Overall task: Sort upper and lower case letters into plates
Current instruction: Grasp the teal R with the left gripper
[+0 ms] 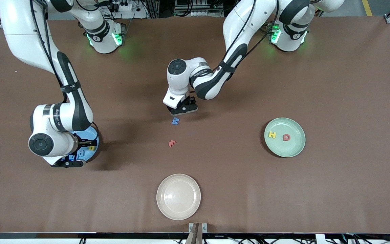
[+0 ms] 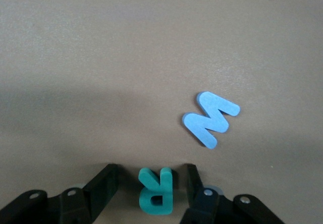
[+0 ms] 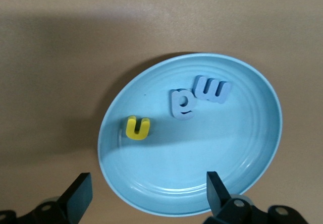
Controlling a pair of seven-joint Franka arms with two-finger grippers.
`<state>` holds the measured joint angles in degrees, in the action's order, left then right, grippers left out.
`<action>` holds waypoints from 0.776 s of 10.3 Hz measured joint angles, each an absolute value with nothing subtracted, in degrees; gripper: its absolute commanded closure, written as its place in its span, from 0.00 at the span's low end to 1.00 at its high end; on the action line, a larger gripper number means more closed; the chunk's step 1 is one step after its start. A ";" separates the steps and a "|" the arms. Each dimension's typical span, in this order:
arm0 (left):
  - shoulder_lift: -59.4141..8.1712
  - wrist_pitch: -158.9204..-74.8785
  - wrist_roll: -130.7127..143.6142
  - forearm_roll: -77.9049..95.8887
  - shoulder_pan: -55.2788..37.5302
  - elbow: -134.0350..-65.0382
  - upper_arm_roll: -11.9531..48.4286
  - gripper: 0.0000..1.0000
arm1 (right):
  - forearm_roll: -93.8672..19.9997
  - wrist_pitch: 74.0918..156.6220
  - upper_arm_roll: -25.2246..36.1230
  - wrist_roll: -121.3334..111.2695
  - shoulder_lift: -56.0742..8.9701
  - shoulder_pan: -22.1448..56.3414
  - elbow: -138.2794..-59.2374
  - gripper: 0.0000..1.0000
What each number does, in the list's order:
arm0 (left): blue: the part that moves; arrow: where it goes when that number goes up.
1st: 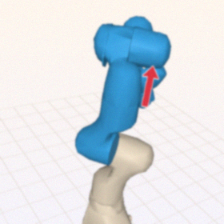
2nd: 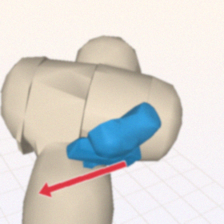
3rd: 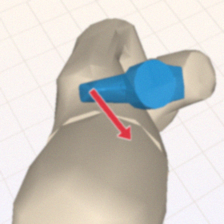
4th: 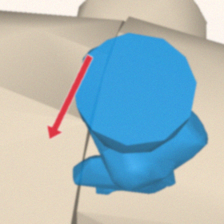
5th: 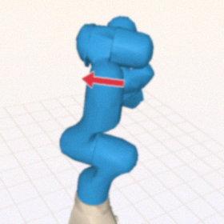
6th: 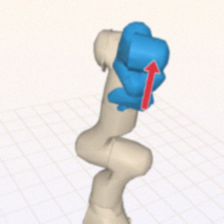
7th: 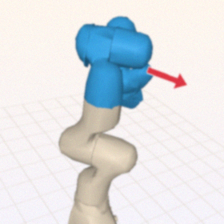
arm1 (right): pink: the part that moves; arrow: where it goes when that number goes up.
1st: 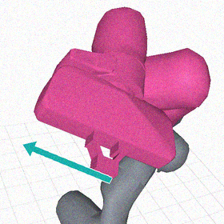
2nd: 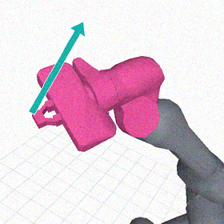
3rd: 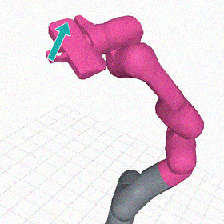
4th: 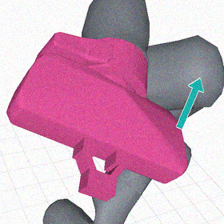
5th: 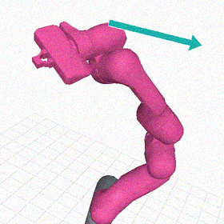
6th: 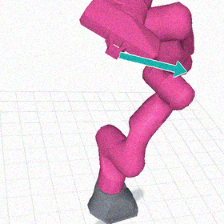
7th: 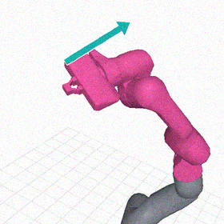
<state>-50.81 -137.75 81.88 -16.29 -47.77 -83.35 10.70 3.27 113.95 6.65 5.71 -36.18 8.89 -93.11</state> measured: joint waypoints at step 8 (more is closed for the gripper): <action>-50.81 -137.13 84.59 -15.49 -48.26 -82.91 10.82 0.63 | -7.97 117.08 5.64 8.42 -35.99 14.47 -91.04 0.00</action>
<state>-50.81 -137.13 84.59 -15.49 -48.26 -82.91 10.82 -7.97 117.08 5.64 8.42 -35.99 14.47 -91.04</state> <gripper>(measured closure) 0.511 0.000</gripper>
